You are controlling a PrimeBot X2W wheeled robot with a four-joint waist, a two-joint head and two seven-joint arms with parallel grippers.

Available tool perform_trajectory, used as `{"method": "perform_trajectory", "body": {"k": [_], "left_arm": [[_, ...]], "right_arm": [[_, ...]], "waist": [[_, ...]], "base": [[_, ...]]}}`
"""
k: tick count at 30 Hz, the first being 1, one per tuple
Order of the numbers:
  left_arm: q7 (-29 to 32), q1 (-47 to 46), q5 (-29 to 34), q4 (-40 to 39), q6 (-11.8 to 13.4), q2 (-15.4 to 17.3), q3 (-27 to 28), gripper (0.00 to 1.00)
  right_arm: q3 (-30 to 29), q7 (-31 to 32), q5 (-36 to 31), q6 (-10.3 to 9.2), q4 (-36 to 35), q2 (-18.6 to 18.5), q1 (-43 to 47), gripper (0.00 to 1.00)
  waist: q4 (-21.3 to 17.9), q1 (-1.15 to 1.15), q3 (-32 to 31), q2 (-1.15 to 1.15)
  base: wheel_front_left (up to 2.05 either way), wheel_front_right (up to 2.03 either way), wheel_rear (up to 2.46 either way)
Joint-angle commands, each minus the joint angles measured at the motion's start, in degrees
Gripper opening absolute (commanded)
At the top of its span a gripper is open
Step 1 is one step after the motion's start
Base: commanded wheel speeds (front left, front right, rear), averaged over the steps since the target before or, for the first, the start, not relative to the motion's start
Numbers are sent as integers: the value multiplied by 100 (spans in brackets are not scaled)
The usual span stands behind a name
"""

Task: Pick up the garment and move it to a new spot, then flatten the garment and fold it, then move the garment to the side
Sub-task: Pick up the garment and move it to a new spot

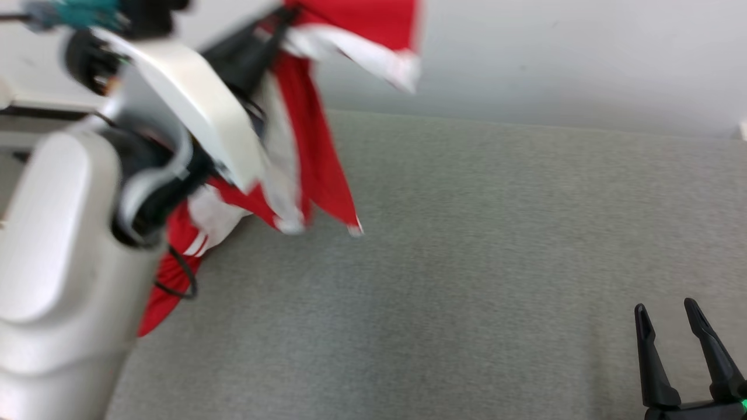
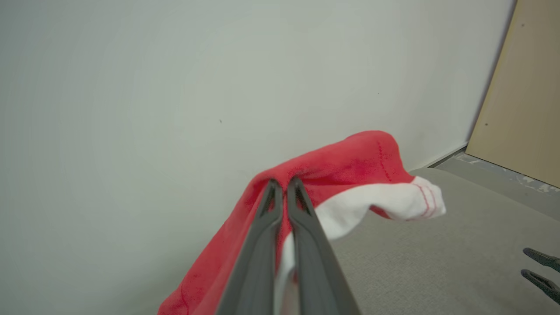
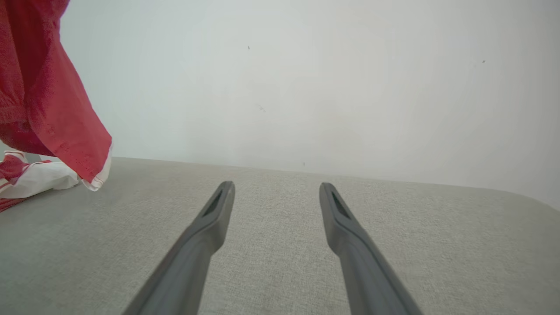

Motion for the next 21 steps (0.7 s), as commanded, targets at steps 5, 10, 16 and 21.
{"method": "perform_trajectory", "body": {"k": [5,10,16,21], "left_arm": [[373,655,-274,-771,-7,-289,-615,0],[356,1356,-364,-438,11,-846,-1384,0],[-164,1981,-458,736,-4,-1507,-2315,0],[-1197,1965,-467,1594,-11,-1725,-2928,32]], "right_arm": [[-34,5,-6,-16,-44,100,-65,100],[19,5,22,-16,15,167,-97,100],[154,5,60,-16,124,198,-151,100],[257,4,59,-16,207,220,-224,100]], "waist": [[-540,0,-110,-1],[-810,0,-23,-1],[-1019,0,6,-1],[-1105,0,7,-1]], "base": [[0,0,0],[0,0,0],[0,0,0],[0,0,0]]}}
